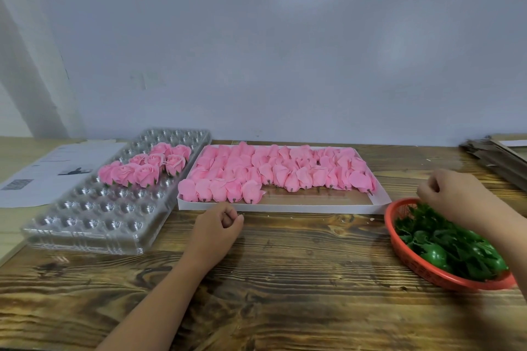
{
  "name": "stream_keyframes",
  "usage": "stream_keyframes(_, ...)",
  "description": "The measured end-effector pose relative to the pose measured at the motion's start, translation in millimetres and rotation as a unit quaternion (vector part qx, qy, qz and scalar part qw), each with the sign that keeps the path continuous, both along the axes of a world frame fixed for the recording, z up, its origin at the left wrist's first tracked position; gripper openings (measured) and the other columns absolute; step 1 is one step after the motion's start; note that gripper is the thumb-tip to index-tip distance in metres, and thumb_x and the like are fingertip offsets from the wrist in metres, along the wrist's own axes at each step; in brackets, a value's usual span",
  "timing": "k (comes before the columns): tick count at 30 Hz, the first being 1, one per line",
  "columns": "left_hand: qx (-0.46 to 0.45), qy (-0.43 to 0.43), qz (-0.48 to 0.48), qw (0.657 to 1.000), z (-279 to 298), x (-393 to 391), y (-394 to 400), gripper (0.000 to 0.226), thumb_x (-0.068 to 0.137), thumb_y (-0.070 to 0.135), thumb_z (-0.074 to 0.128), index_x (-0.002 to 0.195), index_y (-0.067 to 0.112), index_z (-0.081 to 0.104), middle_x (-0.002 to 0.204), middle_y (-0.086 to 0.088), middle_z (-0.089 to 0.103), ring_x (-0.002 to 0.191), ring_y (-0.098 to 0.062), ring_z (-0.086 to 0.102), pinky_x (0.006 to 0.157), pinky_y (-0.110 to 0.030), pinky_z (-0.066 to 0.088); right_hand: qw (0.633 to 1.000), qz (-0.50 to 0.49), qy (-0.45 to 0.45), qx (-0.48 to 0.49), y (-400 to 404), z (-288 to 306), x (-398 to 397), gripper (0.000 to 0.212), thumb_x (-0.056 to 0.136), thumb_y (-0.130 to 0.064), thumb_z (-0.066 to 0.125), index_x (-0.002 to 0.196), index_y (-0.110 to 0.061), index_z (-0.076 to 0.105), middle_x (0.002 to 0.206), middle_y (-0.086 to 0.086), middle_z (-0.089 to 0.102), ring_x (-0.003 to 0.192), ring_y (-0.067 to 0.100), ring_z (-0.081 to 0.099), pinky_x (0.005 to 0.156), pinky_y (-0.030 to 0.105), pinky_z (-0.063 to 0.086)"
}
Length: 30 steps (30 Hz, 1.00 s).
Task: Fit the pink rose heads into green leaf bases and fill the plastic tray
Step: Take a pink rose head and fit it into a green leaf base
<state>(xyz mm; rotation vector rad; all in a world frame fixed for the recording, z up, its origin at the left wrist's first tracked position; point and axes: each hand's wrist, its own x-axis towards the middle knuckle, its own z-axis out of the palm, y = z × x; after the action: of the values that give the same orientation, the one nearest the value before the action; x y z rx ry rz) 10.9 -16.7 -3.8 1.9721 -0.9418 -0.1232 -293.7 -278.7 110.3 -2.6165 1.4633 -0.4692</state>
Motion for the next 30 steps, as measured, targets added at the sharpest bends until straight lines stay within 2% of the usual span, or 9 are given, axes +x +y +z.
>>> stream_keyframes(4,0.000,-0.004,-0.001,1.000,0,1,1,0.020,0.092,0.022,0.071,0.076,0.020,0.060,0.053,0.010,0.050,0.053,-0.004,0.048,0.056,-0.023,0.041,1.000,0.000,-0.006,0.007,4,0,-1,0.027,0.090,-0.021,0.058,0.065,-0.010,0.057,0.058,0.005,0.060,0.058,0.021,0.056,0.051,0.031,0.039)
stream_keyframes(11,0.003,-0.004,0.001,1.000,0,1,1,0.019,0.092,0.023,0.071,0.076,0.021,0.060,0.054,0.010,0.052,0.054,-0.003,0.049,0.058,-0.026,0.043,0.997,0.043,0.062,0.006,4,-2,-4,0.021,0.090,-0.037,0.067,0.075,-0.024,0.060,0.075,-0.005,0.062,0.071,0.009,0.055,0.058,0.030,0.040)
stream_keyframes(15,0.007,-0.006,0.000,1.000,1,1,0,0.019,0.092,0.024,0.071,0.076,0.022,0.060,0.055,0.008,0.054,0.054,-0.003,0.049,0.058,-0.026,0.044,0.995,0.031,0.095,0.001,4,-5,-4,0.024,0.089,-0.040,0.068,0.070,-0.026,0.066,0.069,-0.007,0.063,0.066,0.007,0.057,0.054,0.026,0.040)
stream_keyframes(20,0.010,-0.005,-0.002,1.000,2,0,0,0.019,0.093,0.024,0.071,0.077,0.021,0.061,0.054,0.009,0.053,0.053,-0.003,0.049,0.056,-0.024,0.042,0.997,-0.012,0.079,-0.001,7,2,2,0.036,0.092,-0.047,0.061,0.066,-0.022,0.069,0.060,-0.002,0.065,0.060,0.013,0.061,0.055,0.029,0.049)
stream_keyframes(23,0.008,0.000,-0.002,1.000,2,0,0,0.019,0.093,0.024,0.071,0.077,0.022,0.061,0.055,0.009,0.053,0.053,-0.003,0.048,0.056,-0.023,0.042,0.998,-0.032,0.026,-0.039,15,9,9,0.035,0.094,-0.041,0.057,0.072,-0.016,0.070,0.060,0.002,0.065,0.058,0.017,0.060,0.053,0.029,0.049)
stream_keyframes(26,0.007,-0.002,-0.001,1.000,1,1,0,0.019,0.093,0.024,0.071,0.077,0.021,0.061,0.057,0.008,0.054,0.054,-0.003,0.050,0.056,-0.022,0.042,0.990,-0.001,-0.110,-0.091,30,14,27,0.020,0.091,-0.025,0.058,0.081,-0.012,0.071,0.075,0.008,0.069,0.066,0.025,0.060,0.060,0.031,0.045)
stream_keyframes(28,0.004,-0.005,0.000,1.000,1,0,0,0.019,0.092,0.022,0.071,0.077,0.020,0.060,0.057,0.007,0.054,0.054,-0.002,0.050,0.054,-0.016,0.040,0.982,0.035,-0.175,-0.056,47,16,50,0.014,0.087,-0.021,0.059,0.077,-0.017,0.068,0.077,0.004,0.069,0.072,0.026,0.061,0.063,0.030,0.043)
stream_keyframes(30,-0.002,-0.004,0.002,1.000,2,-1,0,0.019,0.092,0.021,0.071,0.076,0.019,0.060,0.058,0.006,0.054,0.054,-0.001,0.051,0.051,-0.013,0.041,0.975,0.079,-0.206,0.017,65,11,81,0.017,0.087,-0.021,0.059,0.071,-0.021,0.063,0.072,-0.004,0.065,0.067,0.012,0.059,0.056,0.023,0.037)
